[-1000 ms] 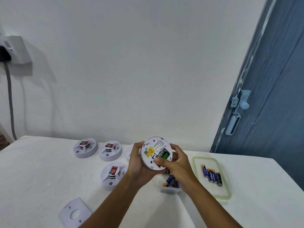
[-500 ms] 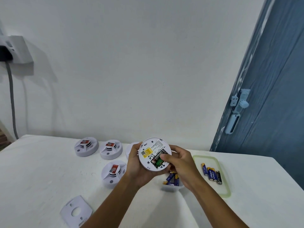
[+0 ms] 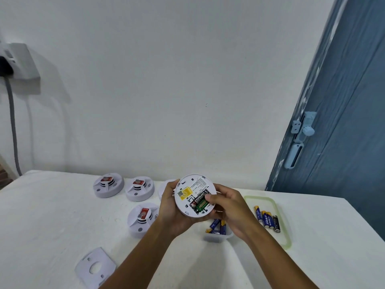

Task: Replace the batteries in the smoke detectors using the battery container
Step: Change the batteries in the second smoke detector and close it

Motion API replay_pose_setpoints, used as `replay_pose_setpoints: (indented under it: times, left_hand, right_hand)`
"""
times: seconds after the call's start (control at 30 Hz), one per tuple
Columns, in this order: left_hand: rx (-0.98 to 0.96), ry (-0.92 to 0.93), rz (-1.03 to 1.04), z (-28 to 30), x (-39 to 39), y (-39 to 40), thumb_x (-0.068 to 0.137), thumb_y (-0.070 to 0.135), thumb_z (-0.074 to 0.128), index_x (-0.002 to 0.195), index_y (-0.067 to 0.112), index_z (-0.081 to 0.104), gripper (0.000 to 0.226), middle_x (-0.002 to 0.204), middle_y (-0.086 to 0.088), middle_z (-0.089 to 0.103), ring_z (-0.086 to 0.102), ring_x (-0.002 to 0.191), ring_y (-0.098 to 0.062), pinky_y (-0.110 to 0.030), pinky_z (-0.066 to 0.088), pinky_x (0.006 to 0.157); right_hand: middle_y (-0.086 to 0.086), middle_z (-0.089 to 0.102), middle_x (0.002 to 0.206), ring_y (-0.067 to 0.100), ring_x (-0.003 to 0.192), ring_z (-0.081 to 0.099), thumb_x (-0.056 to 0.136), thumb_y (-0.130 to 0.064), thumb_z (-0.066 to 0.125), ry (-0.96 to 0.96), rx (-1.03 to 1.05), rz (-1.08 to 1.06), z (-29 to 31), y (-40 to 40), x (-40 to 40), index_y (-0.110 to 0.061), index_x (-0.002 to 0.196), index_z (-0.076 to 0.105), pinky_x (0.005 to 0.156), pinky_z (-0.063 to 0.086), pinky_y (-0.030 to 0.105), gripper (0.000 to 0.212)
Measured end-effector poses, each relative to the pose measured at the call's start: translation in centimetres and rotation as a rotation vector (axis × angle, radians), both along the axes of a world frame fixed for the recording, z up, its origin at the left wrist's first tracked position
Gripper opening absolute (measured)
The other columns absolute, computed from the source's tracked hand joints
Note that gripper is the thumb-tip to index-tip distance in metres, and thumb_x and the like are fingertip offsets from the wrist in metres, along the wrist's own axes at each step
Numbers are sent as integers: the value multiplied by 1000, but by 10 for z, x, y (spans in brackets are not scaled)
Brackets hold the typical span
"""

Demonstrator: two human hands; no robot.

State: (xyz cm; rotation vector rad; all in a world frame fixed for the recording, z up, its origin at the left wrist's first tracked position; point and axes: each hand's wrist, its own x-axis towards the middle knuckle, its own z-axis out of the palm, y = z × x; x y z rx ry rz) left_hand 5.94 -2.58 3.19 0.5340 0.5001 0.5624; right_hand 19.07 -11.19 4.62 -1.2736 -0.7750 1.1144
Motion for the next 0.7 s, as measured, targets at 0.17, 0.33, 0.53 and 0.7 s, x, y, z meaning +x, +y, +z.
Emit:
replay_pose_setpoints:
  times: [0.17, 0.33, 0.53, 0.7]
  left_hand:
    - [14, 23, 0, 2, 1, -3, 90, 45, 36, 109, 6, 69, 54, 113, -26, 66, 59, 103, -42, -56, 45, 90]
    - [18, 52, 8, 3, 1, -11, 90, 47, 35, 101, 6, 73, 56, 107, -24, 67, 58, 101, -41, -54, 43, 89]
    - [-22, 27, 40, -3, 2, -26, 90, 48, 36, 93, 8, 77, 57, 104, -22, 69, 61, 95, -37, -51, 46, 86]
    - [-18, 57, 94, 2, -1, -38, 86, 45, 40, 97, 10, 75, 51, 105, -20, 67, 61, 93, -36, -49, 48, 84]
  right_hand:
    - [9, 76, 90, 23, 79, 73, 85, -7, 67, -28, 7, -66, 1, 0, -6, -11, 105, 70, 59, 56, 31, 20]
    - [12, 75, 90, 26, 78, 73, 84, 0, 66, 9, 6, -64, 1, -5, -4, -9, 104, 70, 54, 55, 30, 22]
    - [12, 75, 95, 30, 86, 72, 85, 0, 65, 12, -8, 2, -5, -15, 3, -10, 108, 68, 64, 60, 41, 25]
    - [11, 74, 100, 30, 90, 72, 86, -2, 64, 17, -3, 67, -9, -18, 7, -11, 112, 66, 77, 58, 50, 28]
